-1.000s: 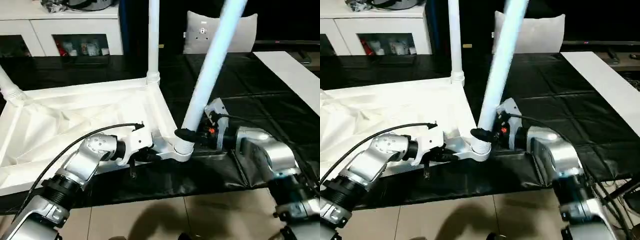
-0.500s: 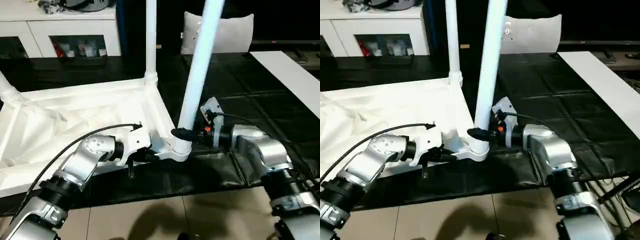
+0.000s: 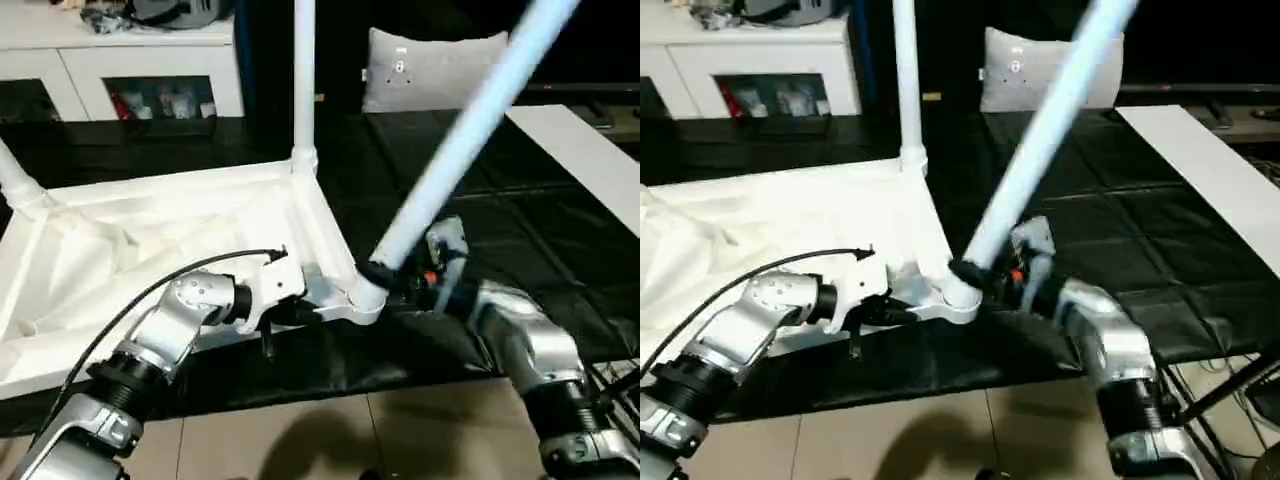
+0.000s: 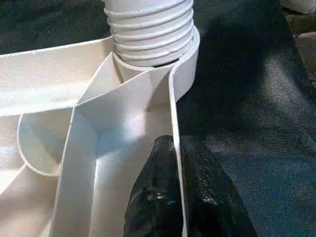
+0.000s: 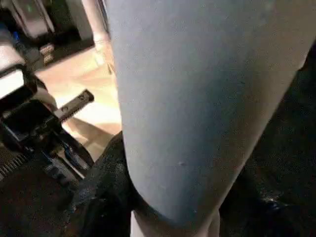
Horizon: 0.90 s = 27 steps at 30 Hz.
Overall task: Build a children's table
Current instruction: Insert table leg to table base
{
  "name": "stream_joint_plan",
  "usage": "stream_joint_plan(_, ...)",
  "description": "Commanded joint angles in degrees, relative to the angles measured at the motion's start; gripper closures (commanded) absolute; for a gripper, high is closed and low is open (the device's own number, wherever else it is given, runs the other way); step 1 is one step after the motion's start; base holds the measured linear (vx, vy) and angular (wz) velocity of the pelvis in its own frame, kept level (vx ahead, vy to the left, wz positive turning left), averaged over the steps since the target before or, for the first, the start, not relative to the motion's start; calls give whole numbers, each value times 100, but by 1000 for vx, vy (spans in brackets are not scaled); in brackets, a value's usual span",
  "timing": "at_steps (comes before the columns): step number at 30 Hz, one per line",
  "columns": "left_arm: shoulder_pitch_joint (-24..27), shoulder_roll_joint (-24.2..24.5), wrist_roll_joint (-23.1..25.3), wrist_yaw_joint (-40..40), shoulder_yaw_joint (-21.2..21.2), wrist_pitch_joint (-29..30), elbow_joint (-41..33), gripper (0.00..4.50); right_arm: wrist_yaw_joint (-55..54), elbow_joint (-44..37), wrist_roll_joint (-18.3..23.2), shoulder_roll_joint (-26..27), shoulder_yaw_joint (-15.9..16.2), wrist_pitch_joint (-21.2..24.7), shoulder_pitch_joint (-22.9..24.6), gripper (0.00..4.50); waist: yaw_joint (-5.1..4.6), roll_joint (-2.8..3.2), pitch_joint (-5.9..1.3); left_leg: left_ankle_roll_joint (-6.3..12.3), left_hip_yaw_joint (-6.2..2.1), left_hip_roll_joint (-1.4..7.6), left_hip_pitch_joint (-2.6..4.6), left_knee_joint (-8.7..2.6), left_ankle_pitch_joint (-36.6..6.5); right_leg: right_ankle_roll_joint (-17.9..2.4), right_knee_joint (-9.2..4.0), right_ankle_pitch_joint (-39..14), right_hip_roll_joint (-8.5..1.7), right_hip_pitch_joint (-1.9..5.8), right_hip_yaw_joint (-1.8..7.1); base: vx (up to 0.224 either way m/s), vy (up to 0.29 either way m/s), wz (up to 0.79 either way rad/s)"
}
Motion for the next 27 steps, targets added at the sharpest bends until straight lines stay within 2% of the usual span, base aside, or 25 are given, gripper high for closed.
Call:
stream_joint_plan(1,-94,-64,-128,-22,97,-264,-102,450,-199,255,-598,-271,166,-2,159,262,-104,9,-286,237,43,73,32,-445,-2336,444,-542,-3645,-324,285,108,0,0,0)
stream_joint_plan(2,-94,-50,-107,-41,78,-286,-96,450,-172,267,-725,-325,290,-30,134,262,-114,36,-277,226,9,125,-1,-498,-2483,403,-491,-3539,-329,320,137,0,0,0)
stream_joint_plan(3,-94,-46,-103,-46,74,-291,-95,450,-163,271,-753,-337,322,-31,125,262,-120,27,-256,209,-5,140,-10,-519,-2596,411,-480,-3561,-316,321,138,0,0,0)
stream_joint_plan(4,-96,-26,-89,-75,53,-315,-84,450,-84,315,-886,-397,497,-22,56,262,-136,41,-231,179,-2,137,52,-516,-2819,419,-514,-3712,-316,288,130,0,0,0)
stream_joint_plan(5,-108,-6,-62,-108,30,-334,-72,450,-27,338,-969,-425,607,-21,20,262,-158,27,-226,165,2,112,82,-493,-2870,432,-541,-3800,-319,271,108,0,0,0)
stream_joint_plan(6,-118,8,-44,-129,16,-347,-63,450,28,350,-1026,-444,686,-25,-2,262,-204,30,-225,142,0,61,95,-454,-2873,489,-586,-3969,-332,288,47,0,0,0)
stream_joint_plan(8,-118,8,-44,-129,16,-347,-63,450,28,350,-1026,-444,686,-25,-2,262,-224,27,-227,144,-2,63,113,-443,-2861,520,-608,-4001,-335,275,34,0,0,0)
stream_joint_plan(9,-156,16,-26,-164,21,-370,-23,450,165,366,-1095,-474,835,-38,-41,262,-229,23,-224,142,-3,60,121,-440,-2863,521,-612,-4008,-338,269,28,0,0,0)
stream_joint_plan(10,-166,18,-23,-171,22,-375,-14,450,198,369,-1107,-482,866,-39,-49,262,-252,23,-212,141,-17,55,90,-447,-2884,539,-603,-4017,-333,288,19,0,0,0)
stream_joint_plan(12,-240,24,-3,-192,34,-397,56,450,336,369,-1127,-518,989,-1,-75,262,-252,27,-214,147,-28,74,78,-467,-2910,523,-573,-3977,-337,296,50,0,0,0)
stream_joint_plan(13,-291,30,12,-196,39,-416,110,450,372,357,-1109,-525,1017,37,-72,262,-253,-11,-190,158,-30,70,70,-473,-2912,519,-574,-4022,-344,281,61,0,0,0)
stream_joint_plan(15,-313,32,19,-195,41,-423,130,450,377,343,-1093,-526,1018,59,-61,262,-277,-13,-161,145,-22,38,95,-455,-2911,542,-625,-4165,-352,251,28,0,0,0)
stream_joint_plan(18,-378,50,21,-216,60,-451,203,450,387,315,-1080,-528,1040,74,-33,262,-294,-10,-148,137,-47,56,65,-481,-2993,576,-612,-4182,-344,274,30,0,0,0)
stream_joint_plan(19,-384,53,21,-218,62,-454,210,450,386,311,-1080,-528,1043,73,-29,262,-306,9,-123,127,-77,90,36,-531,-3145,535,-567,-4126,-348,294,71,0,0,0)
stream_joint_plan(20,-457,76,36,-238,75,-517,326,450,358,333,-1083,-494,1045,21,-22,262,-294,95,-60,121,-96,94,35,-568,-3252,490,-546,-4087,-351,277,97,0,0,0)
stream_joint_plan(21,-518,98,48,-256,86,-576,430,450,316,362,-1095,-457,1039,-30,-20,262,-315,94,-48,118,-99,83,36,-579,-3330,436,-547,-4083,-352,265,122,0,0,0)
stream_joint_plan(22,-574,113,62,-269,91,-618,525,450,284,399,-1094,-424,1026,-49,-32,262,-331,53,-52,117,-94,60,49,-561,-3310,411,-563,-4124,-360,256,109,0,0,0)
stream_joint_plan(23,-639,125,75,-276,102,-642,612,450,253,426,-1084,-389,1006,-53,-51,262,-330,70,-28,122,-93,42,51,-558,-3290,416,-579,-4161,-356,247,99,0,0,0)
stream_joint_plan(24,-675,131,81,-278,109,-649,655,450,239,439,-1074,-373,994,-47,-64,262,-338,57,-16,129,-86,33,63,-549,-3281,438,-613,-4227,-346,232,77,0,0,0)
stream_joint_plan(25,-707,131,72,-285,134,-615,683,450,229,444,-1053,-346,978,-15,-80,262,-365,78,-6,125,-98,37,47,-539,-3221,484,-619,-4242,-356,273,29,0,0,0)
stream_joint_plan(26,-723,131,64,-290,151,-588,695,450,223,444,-1039,-329,968,7,-88,262,-376,77,8,127,-112,64,30,-565,-3275,492,-609,-4226,-350,288,32,0,0,0)
stream_joint_plan(27,-704,128,43,-276,177,-509,663,450,165,427,-1030,-291,952,50,-83,262,-386,66,25,129,-150,122,-19,-622,-3416,491,-537,-4153,-337,327,74,0,0,0)
